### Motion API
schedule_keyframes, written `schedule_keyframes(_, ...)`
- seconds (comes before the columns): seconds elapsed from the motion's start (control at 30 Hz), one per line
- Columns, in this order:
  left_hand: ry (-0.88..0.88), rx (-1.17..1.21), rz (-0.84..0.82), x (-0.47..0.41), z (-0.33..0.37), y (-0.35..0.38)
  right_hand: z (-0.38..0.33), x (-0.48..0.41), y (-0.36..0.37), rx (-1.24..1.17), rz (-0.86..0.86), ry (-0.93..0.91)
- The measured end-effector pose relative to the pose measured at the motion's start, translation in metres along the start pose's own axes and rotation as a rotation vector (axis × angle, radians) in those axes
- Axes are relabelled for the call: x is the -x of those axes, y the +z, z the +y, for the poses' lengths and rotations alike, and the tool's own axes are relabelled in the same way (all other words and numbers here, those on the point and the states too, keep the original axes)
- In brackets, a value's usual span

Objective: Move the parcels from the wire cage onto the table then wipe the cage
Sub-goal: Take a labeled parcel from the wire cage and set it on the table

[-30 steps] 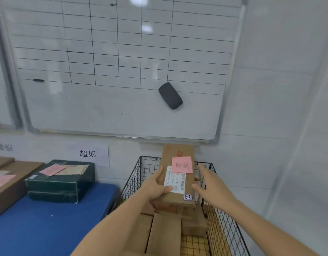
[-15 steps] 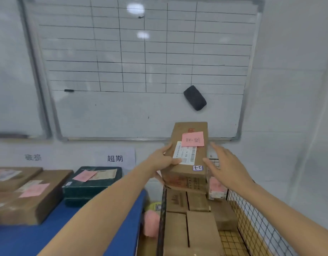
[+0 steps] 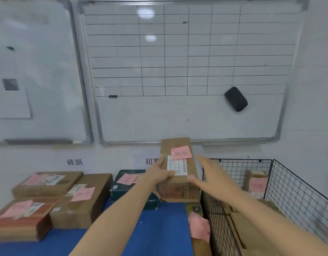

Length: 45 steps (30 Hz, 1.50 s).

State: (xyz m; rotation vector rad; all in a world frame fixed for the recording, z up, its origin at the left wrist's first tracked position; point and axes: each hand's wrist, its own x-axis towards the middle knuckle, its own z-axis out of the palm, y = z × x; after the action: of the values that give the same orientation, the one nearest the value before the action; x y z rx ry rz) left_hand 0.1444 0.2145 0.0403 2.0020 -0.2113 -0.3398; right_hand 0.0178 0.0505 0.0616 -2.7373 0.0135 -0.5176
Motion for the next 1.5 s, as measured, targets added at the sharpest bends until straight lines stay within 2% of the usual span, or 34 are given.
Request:
schedule_keyframes(0.2, -0.032, -0.034, -0.029, -0.012, -0.034, 0.019, 0.005, -0.005, 0.055, 0.078, -0.193, 0.124)
schedule_keyframes(0.3, -0.081, -0.02, -0.021, -0.019, -0.053, 0.024, 0.011, -0.007, 0.077, 0.015, -0.271, 0.22)
schedule_keyframes(0.43, -0.063, -0.129, -0.024, -0.021, -0.064, 0.03, 0.016, -0.01, 0.096, -0.088, -0.321, 0.282)
schedule_keyframes(0.67, -0.134, -0.112, -0.01, -0.025, -0.081, 0.043, 0.023, -0.021, 0.109, -0.144, -0.381, 0.251)
schedule_keyframes(0.8, -0.17, -0.066, 0.009, -0.028, -0.09, 0.048, 0.024, -0.025, 0.113, -0.212, -0.42, 0.163)
schedule_keyframes(1.2, -0.208, -0.133, 0.038, -0.048, -0.107, 0.052, 0.045, -0.044, 0.147, -0.207, -0.476, 0.168)
schedule_keyframes(1.5, -0.16, -0.187, 0.045, -0.051, -0.123, 0.057, 0.066, -0.048, 0.183, -0.14, -0.511, 0.211)
